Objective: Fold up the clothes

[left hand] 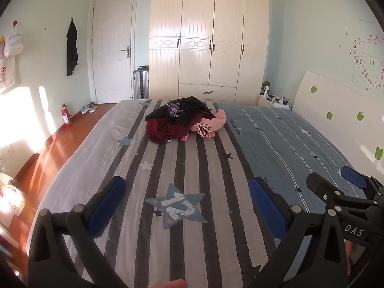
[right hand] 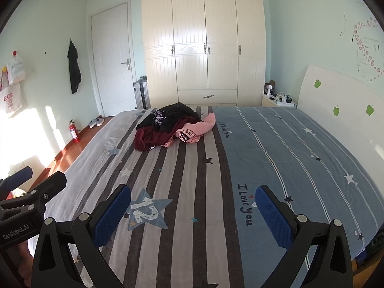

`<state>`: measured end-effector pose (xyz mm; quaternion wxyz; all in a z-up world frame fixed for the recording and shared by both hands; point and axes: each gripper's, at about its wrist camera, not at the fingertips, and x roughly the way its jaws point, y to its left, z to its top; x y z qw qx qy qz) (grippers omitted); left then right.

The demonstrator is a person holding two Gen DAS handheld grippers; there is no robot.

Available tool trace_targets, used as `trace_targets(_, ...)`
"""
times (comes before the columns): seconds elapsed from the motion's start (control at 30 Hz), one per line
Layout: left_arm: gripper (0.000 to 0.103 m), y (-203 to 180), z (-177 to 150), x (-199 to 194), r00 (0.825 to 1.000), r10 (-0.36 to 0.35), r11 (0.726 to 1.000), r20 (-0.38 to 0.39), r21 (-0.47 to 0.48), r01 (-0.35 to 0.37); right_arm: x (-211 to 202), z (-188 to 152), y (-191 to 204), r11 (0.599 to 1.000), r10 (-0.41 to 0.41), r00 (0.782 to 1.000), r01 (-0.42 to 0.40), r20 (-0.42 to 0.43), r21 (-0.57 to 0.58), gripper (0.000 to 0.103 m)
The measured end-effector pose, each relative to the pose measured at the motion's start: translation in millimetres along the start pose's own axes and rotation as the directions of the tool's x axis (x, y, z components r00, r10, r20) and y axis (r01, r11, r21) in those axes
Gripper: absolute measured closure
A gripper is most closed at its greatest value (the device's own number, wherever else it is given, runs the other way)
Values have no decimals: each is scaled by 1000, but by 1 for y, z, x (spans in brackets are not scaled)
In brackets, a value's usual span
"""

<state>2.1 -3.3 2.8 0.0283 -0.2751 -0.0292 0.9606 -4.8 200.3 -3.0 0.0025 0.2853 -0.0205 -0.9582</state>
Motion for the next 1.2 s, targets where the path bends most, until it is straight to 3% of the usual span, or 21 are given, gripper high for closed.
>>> trace_targets(0.17,1,3,-19,21,999,26,999,-25,22,-25,17,-14,-8,999,-24,1000,24,5,29,0)
trace_targets(0.4,1,35,-76,125,991,7,996,-134,-84,-18,98,-64,-16,999,-21,996,24,-87,39,0)
trace_targets(0.53,1,53,-108,191,982,-8,991,-188,-134,-18,171,-89,-13,1000,-16,994,16,-107,5,0)
trace_targets(0.63,1,63,-120,260,980,8,994,-197,-107,-29,231,-95,-9,1000,-8,993,9,-114,7,0)
trace_targets(0.77,16,71,-127,333,981,44,996,-191,-64,-58,312,-103,-3,1000,2,992,-1,-124,9,1)
trace_targets(0.83,22,77,-126,351,979,63,995,-196,-60,-76,340,-102,0,1000,3,991,-1,-130,21,1)
trace_targets(0.97,22,93,-113,373,969,45,995,-243,-80,-66,376,-92,14,1000,0,983,2,-186,11,1)
trace_targets(1.2,22,123,-31,401,953,-53,992,-299,-126,15,398,-27,43,999,9,964,0,-267,34,1)
